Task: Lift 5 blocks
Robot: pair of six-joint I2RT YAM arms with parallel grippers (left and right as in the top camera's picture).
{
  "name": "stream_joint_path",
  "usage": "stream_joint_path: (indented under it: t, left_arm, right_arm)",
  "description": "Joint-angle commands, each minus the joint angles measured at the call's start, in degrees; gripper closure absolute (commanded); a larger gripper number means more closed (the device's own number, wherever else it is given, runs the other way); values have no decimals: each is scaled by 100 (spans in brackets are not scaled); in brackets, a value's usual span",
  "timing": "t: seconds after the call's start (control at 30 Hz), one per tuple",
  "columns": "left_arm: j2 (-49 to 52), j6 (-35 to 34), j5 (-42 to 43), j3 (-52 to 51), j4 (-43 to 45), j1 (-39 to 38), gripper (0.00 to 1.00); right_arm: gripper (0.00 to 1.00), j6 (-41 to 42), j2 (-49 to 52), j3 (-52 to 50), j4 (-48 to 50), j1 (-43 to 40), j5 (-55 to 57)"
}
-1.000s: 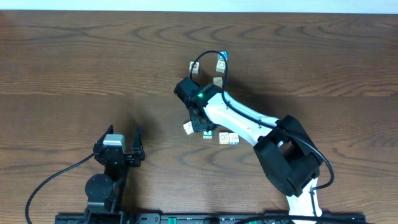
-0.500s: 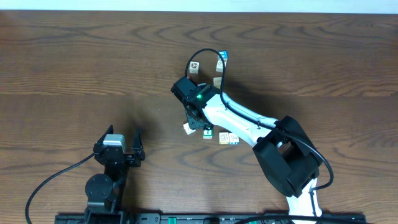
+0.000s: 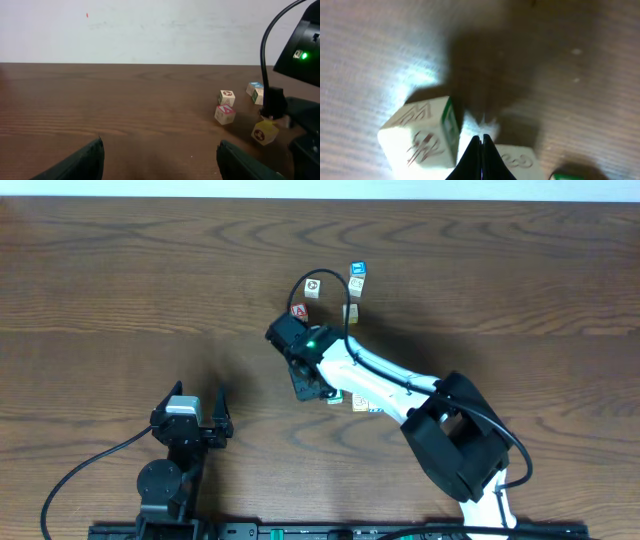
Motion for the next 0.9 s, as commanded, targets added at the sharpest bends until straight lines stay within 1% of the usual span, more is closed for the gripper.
stream_joint_path:
  t: [0.0,0.1,0.5,0.87]
  left_arm:
    - [-4,-31,101,-70,-227,28,27]
    - [-4,-31,101,-70,-227,28,27]
    - [-4,-31,101,-70,-227,28,27]
    - [-4,-31,101,-70,-227,28,27]
  right_arm:
    - [99,195,11,105,-76,76,33]
    - [99,302,11,105,-107,74,118]
    - [99,299,11,105,31,-74,629]
    - [99,297,11,105,11,-376,599]
